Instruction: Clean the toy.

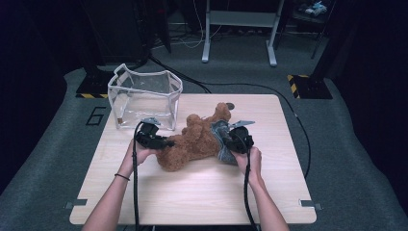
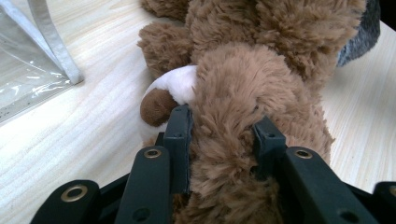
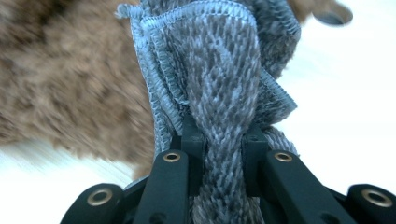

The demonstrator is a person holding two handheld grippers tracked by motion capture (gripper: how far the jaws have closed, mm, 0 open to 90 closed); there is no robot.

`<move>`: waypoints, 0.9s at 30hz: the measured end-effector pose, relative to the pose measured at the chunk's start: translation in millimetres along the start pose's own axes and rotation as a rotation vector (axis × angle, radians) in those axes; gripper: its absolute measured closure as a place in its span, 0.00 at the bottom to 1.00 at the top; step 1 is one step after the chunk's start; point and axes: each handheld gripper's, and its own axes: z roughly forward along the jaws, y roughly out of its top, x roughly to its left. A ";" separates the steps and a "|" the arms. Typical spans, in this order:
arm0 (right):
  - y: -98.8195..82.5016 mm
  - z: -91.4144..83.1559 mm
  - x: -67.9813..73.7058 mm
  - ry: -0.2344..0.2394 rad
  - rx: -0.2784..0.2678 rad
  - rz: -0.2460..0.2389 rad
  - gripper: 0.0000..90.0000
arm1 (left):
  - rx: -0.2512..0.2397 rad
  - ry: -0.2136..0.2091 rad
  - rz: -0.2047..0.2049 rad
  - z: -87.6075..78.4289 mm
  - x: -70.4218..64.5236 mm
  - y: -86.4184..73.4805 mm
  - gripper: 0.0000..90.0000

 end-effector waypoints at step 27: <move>-2.8 21.0 146.5 0.264 -0.012 -0.332 0.86 | 0.010 -0.005 -0.001 -0.6 1.3 1.0 0.73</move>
